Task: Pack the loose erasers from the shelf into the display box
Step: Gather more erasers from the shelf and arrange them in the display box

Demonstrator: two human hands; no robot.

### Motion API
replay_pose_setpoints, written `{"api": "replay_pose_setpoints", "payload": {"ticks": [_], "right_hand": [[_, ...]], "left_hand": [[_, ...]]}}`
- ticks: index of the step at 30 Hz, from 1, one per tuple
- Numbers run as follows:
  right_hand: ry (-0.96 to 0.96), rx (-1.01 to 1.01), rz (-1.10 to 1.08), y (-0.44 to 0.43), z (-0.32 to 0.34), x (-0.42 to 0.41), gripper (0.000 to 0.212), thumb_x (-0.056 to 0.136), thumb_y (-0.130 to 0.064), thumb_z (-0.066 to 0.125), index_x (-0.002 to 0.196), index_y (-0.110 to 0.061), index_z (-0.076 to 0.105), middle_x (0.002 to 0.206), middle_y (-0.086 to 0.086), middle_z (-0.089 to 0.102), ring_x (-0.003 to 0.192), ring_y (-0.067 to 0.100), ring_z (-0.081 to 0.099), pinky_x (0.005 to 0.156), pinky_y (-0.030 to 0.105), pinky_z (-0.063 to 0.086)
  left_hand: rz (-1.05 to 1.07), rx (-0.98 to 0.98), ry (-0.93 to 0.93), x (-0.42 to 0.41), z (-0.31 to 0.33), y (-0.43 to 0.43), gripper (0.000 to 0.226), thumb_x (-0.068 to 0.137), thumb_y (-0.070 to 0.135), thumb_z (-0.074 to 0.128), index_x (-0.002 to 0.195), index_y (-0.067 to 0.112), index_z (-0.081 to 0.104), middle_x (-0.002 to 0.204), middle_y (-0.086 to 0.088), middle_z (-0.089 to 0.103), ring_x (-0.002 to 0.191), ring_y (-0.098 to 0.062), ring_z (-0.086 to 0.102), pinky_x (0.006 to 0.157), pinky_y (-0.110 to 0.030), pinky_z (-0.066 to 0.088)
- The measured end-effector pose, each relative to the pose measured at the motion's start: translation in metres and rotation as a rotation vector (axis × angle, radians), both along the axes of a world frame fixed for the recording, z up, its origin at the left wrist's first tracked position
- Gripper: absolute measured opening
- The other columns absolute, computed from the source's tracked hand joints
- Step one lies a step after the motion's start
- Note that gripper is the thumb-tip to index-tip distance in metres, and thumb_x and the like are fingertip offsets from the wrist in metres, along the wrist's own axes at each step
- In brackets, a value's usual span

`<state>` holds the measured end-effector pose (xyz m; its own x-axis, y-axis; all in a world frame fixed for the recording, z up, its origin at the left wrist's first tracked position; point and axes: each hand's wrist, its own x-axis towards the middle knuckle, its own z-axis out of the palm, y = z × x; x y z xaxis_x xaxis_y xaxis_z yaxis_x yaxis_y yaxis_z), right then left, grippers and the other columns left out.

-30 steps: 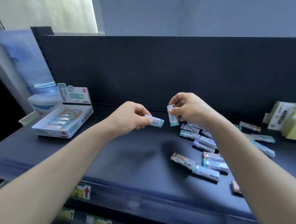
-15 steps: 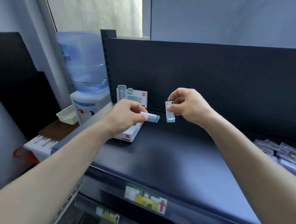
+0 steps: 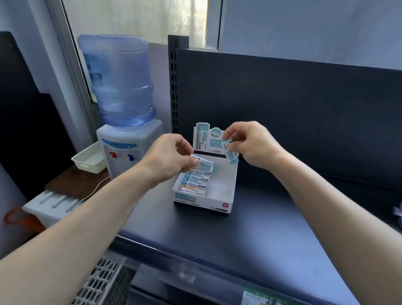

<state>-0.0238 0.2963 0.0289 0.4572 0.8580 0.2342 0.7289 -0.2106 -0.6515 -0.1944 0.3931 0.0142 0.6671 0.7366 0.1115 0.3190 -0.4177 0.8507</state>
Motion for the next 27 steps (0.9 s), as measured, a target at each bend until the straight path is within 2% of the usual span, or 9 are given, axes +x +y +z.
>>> {"api": "replay_pose_setpoints", "payload": {"ticks": [2,5,10,13,17,20,27], "right_hand": [[-0.032,-0.046,0.015,0.008,-0.001,-0.001,0.017,0.085,-0.001,0.062,0.088,-0.018,0.067,0.085,0.003,0.061,0.073,0.015,0.053,0.059,0.019,0.042],[-0.067,-0.111,0.046,0.018,-0.004,0.000,0.018,0.085,-0.001,0.061,0.090,-0.016,0.070,0.085,0.003,0.062,0.074,0.015,0.054,0.059,0.018,0.041],[-0.225,-0.263,0.116,0.028,-0.011,0.003,0.029,0.086,0.002,0.054,0.102,-0.014,0.072,0.097,0.003,0.065,0.087,0.015,0.058,0.073,0.022,0.045],[-0.309,-0.310,0.158,0.030,-0.016,0.006,0.031,0.086,0.003,0.051,0.108,-0.011,0.068,0.102,0.004,0.064,0.094,0.018,0.059,0.080,0.028,0.050],[-0.399,-0.354,0.200,0.034,-0.020,0.011,0.026,0.085,0.004,0.049,0.102,-0.009,0.063,0.102,0.005,0.063,0.095,0.023,0.060,0.082,0.033,0.052],[-0.447,-0.380,0.221,0.038,-0.022,0.014,0.026,0.085,0.004,0.050,0.101,-0.010,0.065,0.103,0.005,0.063,0.095,0.023,0.059,0.081,0.034,0.052],[-0.527,-0.393,0.195,0.046,-0.029,0.014,0.031,0.086,0.004,0.050,0.105,-0.013,0.069,0.109,0.007,0.064,0.097,0.025,0.061,0.077,0.032,0.053]], "left_hand": [[0.006,0.005,0.025,0.000,-0.002,0.004,0.016,0.078,0.010,0.076,0.082,0.009,0.061,0.077,-0.008,0.068,0.066,-0.016,0.065,0.068,-0.028,0.058],[0.012,-0.008,0.042,0.000,-0.004,0.007,0.014,0.078,0.011,0.076,0.080,0.009,0.062,0.075,-0.007,0.069,0.064,-0.015,0.066,0.067,-0.028,0.059],[0.049,0.013,0.078,0.000,-0.006,0.013,0.015,0.073,0.010,0.080,0.073,0.008,0.064,0.072,-0.011,0.070,0.062,-0.018,0.067,0.074,-0.039,0.060],[0.061,0.021,0.096,0.004,-0.004,0.013,0.016,0.072,0.010,0.080,0.071,0.009,0.064,0.070,-0.010,0.070,0.059,-0.017,0.066,0.072,-0.037,0.060],[0.086,0.049,0.113,0.012,-0.006,0.010,0.015,0.072,0.011,0.080,0.073,0.008,0.065,0.069,-0.010,0.070,0.059,-0.018,0.066,0.072,-0.037,0.060],[0.097,0.057,0.124,0.014,-0.009,0.010,0.015,0.073,0.012,0.080,0.075,0.008,0.066,0.070,-0.009,0.070,0.060,-0.018,0.066,0.071,-0.038,0.060],[0.091,0.094,0.162,0.016,-0.014,0.009,0.015,0.073,0.011,0.080,0.076,0.008,0.066,0.070,-0.007,0.069,0.055,-0.013,0.064,0.064,-0.027,0.058]]}}
